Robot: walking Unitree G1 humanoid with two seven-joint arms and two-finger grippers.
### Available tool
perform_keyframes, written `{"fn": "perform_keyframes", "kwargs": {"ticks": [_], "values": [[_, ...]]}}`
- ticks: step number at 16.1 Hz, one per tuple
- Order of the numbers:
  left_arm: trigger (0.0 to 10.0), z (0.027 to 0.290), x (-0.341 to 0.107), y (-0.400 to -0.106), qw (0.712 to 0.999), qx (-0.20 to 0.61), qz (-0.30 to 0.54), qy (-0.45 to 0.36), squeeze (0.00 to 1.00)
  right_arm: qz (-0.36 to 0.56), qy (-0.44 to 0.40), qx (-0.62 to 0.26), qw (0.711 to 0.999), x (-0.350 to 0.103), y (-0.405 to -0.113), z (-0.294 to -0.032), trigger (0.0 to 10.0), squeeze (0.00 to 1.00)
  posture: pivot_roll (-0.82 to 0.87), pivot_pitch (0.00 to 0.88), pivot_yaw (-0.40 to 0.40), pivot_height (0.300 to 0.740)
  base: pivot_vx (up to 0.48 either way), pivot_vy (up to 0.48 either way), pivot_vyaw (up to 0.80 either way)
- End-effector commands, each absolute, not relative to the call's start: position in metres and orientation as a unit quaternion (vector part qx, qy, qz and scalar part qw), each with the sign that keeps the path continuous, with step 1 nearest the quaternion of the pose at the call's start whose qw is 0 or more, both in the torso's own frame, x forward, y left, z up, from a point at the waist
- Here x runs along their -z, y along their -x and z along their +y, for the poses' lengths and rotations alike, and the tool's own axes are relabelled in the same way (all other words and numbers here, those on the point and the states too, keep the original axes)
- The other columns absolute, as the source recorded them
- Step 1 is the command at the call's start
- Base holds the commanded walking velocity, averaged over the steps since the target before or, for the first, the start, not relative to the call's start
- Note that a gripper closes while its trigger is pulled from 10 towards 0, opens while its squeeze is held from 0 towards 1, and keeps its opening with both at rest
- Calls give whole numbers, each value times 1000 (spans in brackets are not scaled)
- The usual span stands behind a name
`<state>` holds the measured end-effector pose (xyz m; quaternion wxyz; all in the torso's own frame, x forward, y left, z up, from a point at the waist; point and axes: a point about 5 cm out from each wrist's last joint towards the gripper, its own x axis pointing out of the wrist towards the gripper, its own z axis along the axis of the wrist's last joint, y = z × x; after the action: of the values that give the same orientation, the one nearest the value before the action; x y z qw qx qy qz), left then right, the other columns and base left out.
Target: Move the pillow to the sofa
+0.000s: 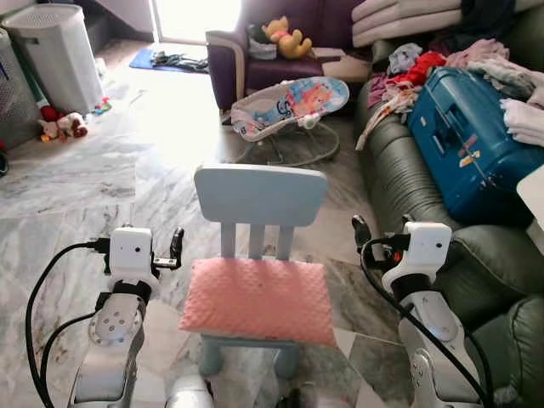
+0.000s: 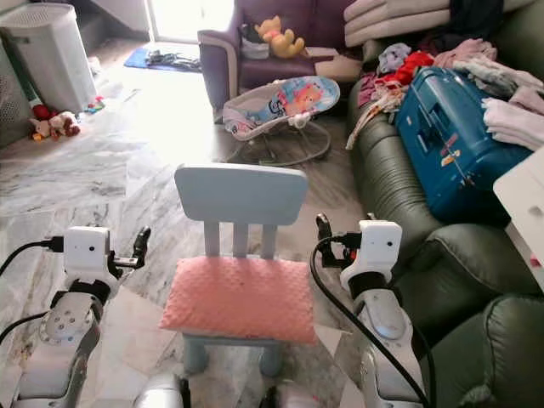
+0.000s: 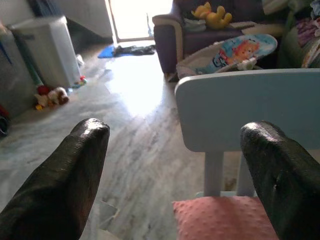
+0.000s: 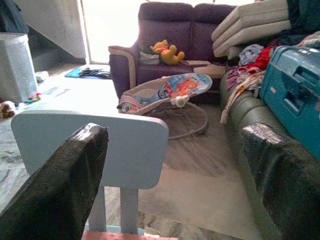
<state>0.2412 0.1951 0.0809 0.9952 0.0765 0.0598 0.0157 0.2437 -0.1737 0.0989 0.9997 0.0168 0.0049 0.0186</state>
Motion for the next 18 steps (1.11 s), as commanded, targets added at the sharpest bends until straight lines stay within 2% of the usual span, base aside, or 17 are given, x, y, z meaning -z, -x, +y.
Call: {"fn": "perform_keyframes", "kwargs": {"ticks": [1,3,6,13,18], "values": [[10000,197,-83,-244,995,-23,50,-79,0,-8,-24,-9,1000,-103,-246,-177,10000,0,-13,0,-58,680,0,0,0],[10000,197,-84,-244,997,-21,37,-58,0,-15,-14,-5,1000,-105,-247,-179,10000,0,-15,0,-58,680,0,0,0],[10000,198,-82,-244,995,-31,41,-81,0,-11,4,0,1000,-100,-247,-177,10000,0,-14,0,-60,680,0,0,0],[10000,196,-78,-244,996,-25,55,-70,0,11,-24,-2,1000,-91,-247,-177,10000,0,-11,0,-59,680,0,0,0],[10000,196,-78,-245,996,-22,56,-72,0,13,-33,-8,999,-90,-247,-176,10000,0,-12,0,-56,606,0,0,0]]}}
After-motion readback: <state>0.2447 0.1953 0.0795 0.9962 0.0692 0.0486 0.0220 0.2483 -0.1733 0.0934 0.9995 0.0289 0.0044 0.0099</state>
